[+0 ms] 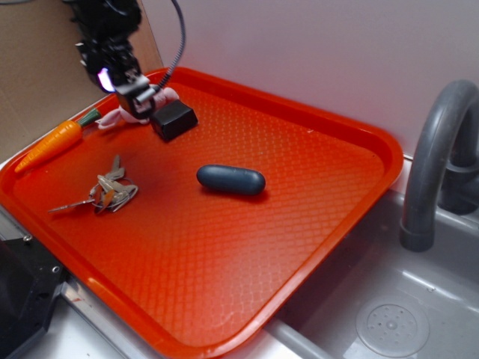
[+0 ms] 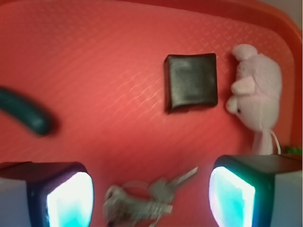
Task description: Grab the black box.
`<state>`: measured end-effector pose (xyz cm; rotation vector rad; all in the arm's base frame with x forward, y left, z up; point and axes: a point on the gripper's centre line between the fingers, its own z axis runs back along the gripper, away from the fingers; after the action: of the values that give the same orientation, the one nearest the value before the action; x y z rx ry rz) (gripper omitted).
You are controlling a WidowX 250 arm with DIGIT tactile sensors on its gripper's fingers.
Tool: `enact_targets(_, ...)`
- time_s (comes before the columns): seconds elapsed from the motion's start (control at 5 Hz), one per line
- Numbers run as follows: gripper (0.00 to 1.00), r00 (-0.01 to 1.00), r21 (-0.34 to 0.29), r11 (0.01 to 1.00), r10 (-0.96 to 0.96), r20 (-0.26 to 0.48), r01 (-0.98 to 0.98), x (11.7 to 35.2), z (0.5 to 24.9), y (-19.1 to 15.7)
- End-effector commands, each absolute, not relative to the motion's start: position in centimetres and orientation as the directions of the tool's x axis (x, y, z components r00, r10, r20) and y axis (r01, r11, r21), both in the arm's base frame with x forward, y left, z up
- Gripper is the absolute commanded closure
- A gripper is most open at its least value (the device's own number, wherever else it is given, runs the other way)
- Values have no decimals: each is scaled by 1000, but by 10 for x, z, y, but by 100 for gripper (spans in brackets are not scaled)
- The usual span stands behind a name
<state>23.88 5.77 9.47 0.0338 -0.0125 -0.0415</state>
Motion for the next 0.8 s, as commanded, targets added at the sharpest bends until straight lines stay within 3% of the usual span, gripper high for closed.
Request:
enact_targets(0.0,0,995,30,999,-34,92,32,260,74,95)
enact_targets(0.4,0,993,76,994,-84,82,77,290,50,85)
enact_targets(0.6,0,993,51,995,-90,72,86,306,35,83)
